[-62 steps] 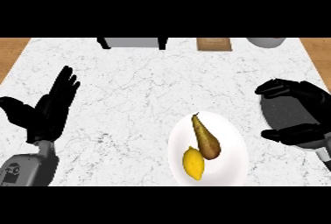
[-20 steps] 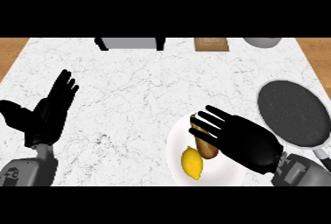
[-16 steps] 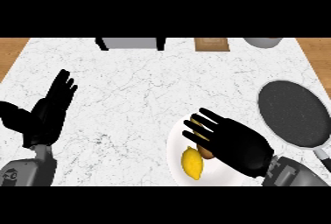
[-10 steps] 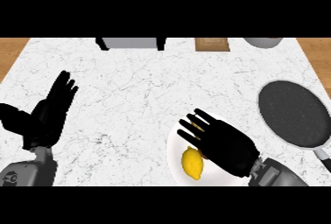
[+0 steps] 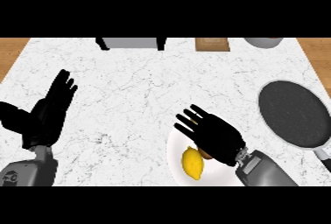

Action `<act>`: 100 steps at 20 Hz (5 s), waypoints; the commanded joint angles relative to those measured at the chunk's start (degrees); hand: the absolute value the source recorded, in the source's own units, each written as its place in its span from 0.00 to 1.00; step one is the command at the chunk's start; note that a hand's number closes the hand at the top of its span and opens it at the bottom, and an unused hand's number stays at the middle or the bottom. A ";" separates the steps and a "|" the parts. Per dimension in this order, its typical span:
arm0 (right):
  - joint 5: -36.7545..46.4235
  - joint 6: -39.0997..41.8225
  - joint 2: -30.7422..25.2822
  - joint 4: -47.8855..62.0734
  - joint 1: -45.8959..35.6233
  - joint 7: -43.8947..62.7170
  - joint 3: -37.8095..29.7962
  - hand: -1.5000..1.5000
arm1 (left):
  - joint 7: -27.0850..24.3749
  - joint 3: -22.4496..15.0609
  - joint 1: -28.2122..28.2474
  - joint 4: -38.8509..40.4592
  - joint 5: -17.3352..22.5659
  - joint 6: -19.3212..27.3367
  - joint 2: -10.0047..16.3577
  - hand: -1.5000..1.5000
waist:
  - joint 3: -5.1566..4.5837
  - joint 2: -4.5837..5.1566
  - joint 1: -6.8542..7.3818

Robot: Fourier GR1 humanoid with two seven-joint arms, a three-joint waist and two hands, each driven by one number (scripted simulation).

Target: Pick the pear from the plate and place it in the pan

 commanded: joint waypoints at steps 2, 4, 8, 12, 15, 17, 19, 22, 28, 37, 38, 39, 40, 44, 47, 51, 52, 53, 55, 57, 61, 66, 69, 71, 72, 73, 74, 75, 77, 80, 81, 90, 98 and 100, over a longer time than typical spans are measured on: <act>4.01 -5.89 2.71 10.64 -0.96 -1.75 -0.21 0.00 | -0.26 1.62 -2.25 3.19 0.64 -1.78 0.56 0.50 | 0.00 0.10 -0.02; 4.18 -2.59 2.47 4.76 1.54 -2.76 -0.15 0.00 | 0.94 2.77 -4.97 4.60 0.30 -0.77 0.48 0.50 | 0.00 0.02 -0.28; 4.66 -6.24 5.89 12.85 -2.38 -5.34 -3.85 0.00 | -0.68 0.38 -1.39 2.90 -2.14 -0.55 -1.41 0.50 | 0.00 0.04 -0.05; 5.84 -8.15 6.66 14.00 0.16 -6.60 -4.03 0.00 | -1.81 2.39 -2.24 4.20 -1.22 -2.09 -0.53 0.50 | 0.00 0.03 -0.18; 8.19 -9.83 10.78 21.97 -3.90 -5.19 -4.48 0.00 | -0.16 3.73 2.29 -1.62 1.28 -5.02 1.24 0.50 | 0.00 0.03 0.26; 8.78 -8.46 11.58 22.79 -4.70 -5.90 -5.35 0.00 | 0.15 1.00 0.31 -0.51 -2.22 -1.30 -1.97 0.50 | 0.00 0.03 0.06; 8.15 -11.34 11.71 27.38 -6.37 -9.01 -5.88 1.00 | -1.85 1.31 -0.05 1.15 -1.68 -2.85 -1.62 0.50 | 0.00 0.11 0.20; 9.69 -16.09 11.94 27.07 -4.81 -10.66 -3.73 1.00 | -4.00 3.42 -1.13 5.75 -0.07 -4.25 -1.16 0.50 | -0.01 0.14 0.05; 9.34 -11.18 12.38 21.52 -2.88 -12.48 -4.52 1.00 | 1.77 2.85 -0.26 -1.22 -1.13 -2.46 -0.78 0.50 | 0.00 -0.05 -0.01; 2.80 -7.98 14.03 16.35 8.84 -2.81 -15.89 1.00 | -0.77 3.89 -0.85 2.13 -1.65 -1.38 -1.54 0.50 | -0.07 -0.64 -3.40; 2.04 -8.48 14.51 16.65 12.37 -0.05 -18.05 1.00 | -1.32 4.76 0.80 1.83 -1.73 -1.60 -0.61 0.50 | -0.06 -0.72 -3.81; 0.93 -7.22 14.33 15.25 14.98 2.03 -20.42 1.00 | 0.32 5.36 0.80 0.84 -1.26 -1.35 -0.13 0.50 | -0.04 -1.16 -4.87; 1.19 -9.19 15.72 12.14 17.35 4.61 -20.70 1.00 | -0.54 4.88 3.01 -0.10 -1.29 -2.19 -0.17 0.50 | -0.04 -1.15 -3.74; 2.87 -8.08 14.85 -10.79 23.54 8.60 -18.15 1.00 | -0.75 3.10 2.15 -0.06 -2.20 -1.41 -1.97 0.50 | -0.11 -0.94 -3.24; 5.34 -13.13 13.54 -20.73 26.34 9.36 -16.91 1.00 | 0.56 2.23 1.88 -1.65 -2.82 -0.91 -2.17 0.50 | -0.02 -0.81 -2.42; 5.47 -8.06 13.09 -38.57 29.38 11.38 -15.29 1.00 | 0.22 2.89 -0.02 0.61 -1.98 -1.09 -2.42 0.50 | -0.08 -0.63 -2.64; 3.87 -4.94 11.73 -42.08 28.89 11.24 -18.18 1.00 | 0.69 3.50 0.99 0.16 -1.18 -2.19 -1.50 0.50 | -0.06 -0.45 -1.81; 3.10 -6.84 11.11 -46.14 34.17 10.27 -17.34 1.00 | -1.38 3.37 2.85 0.10 -0.45 -4.10 -1.33 0.50 | -0.04 -0.50 -1.92; 4.47 1.03 13.18 -50.34 30.88 14.88 -15.59 1.00 | -1.17 2.35 1.83 -0.61 -2.14 -2.80 -1.97 0.50 | -0.05 -0.19 -0.88; -0.40 4.49 12.79 -51.79 28.29 14.25 -21.70 1.00 | 1.05 4.19 -0.33 0.15 -0.50 -3.90 -0.19 0.50 | -0.01 -0.05 -0.53; -4.24 6.13 15.85 -48.78 22.61 16.44 -29.88 1.00 | 2.79 0.88 0.65 -2.79 -2.46 -1.39 -3.42 0.50 | 0.01 -0.04 -0.18; -10.69 4.57 14.57 -39.08 11.28 15.21 -46.03 1.00 | 1.35 3.72 0.18 -0.85 0.07 -4.88 -0.53 0.50 | 0.03 0.05 0.05; -15.55 0.32 10.83 -31.21 10.30 10.58 -52.44 1.00 | -2.46 1.83 0.81 1.94 -2.72 -3.17 -3.18 0.50 | 0.03 0.08 -0.19; -17.94 -4.12 8.79 -24.09 9.45 7.16 -56.82 1.00 | -0.82 3.55 -1.26 2.14 -1.43 -2.97 -2.29 0.50 | 0.05 0.13 -0.10; -22.41 0.83 5.73 -25.50 5.83 8.24 -61.53 1.00 | 0.69 2.96 -0.47 -0.21 -1.77 -3.32 -1.65 0.50 | 0.03 0.01 -0.15; -23.73 -2.12 4.10 -20.02 5.94 5.21 -64.26 1.00 | -0.72 2.11 0.22 0.28 -2.95 -2.54 -2.65 0.50 | 0.06 0.08 -0.11; -24.81 -2.80 2.94 -17.72 4.83 4.50 -65.15 1.00 | 1.34 2.72 -1.47 0.67 -1.58 -3.07 -2.25 0.50 | 0.05 0.08 -0.14; -22.02 -7.91 2.69 -11.45 4.40 2.94 -64.07 1.00 | -0.04 2.93 -2.01 1.61 -2.81 -2.39 -1.99 0.50 | 0.05 0.20 0.13; -23.49 -9.91 -0.63 -3.24 1.21 0.24 -65.96 1.00 | -0.01 3.81 -0.73 0.39 -1.25 -4.03 -1.08 0.50 | 0.05 0.20 0.48; -23.82 -14.66 -3.17 5.39 1.80 -5.88 -65.52 1.00 | 0.73 3.90 -4.29 3.78 -1.58 -3.61 -1.19 0.50 | 0.04 0.23 0.10; -23.65 -16.08 -4.32 9.61 -0.58 -7.06 -64.88 1.00 | 0.42 2.39 -1.18 0.61 -2.24 -3.50 -2.24 0.50 | 0.05 0.20 0.46; -21.34 -31.51 -4.36 36.50 -6.96 -17.69 -60.65 1.00 | 1.37 2.74 -4.20 2.26 -3.13 -1.74 -2.90 0.50 | 0.05 0.26 0.50; -20.66 -31.52 -9.76 59.21 -11.97 -12.55 -65.74 0.00 | 0.96 2.04 -0.90 -1.94 -1.98 -4.02 -2.43 0.50 | 0.15 0.56 1.83; -22.26 -29.78 -12.85 62.79 -13.69 -16.55 -65.71 0.00 | -4.29 2.36 -2.09 5.54 -3.91 -2.23 -4.42 0.50 | 0.08 0.49 0.74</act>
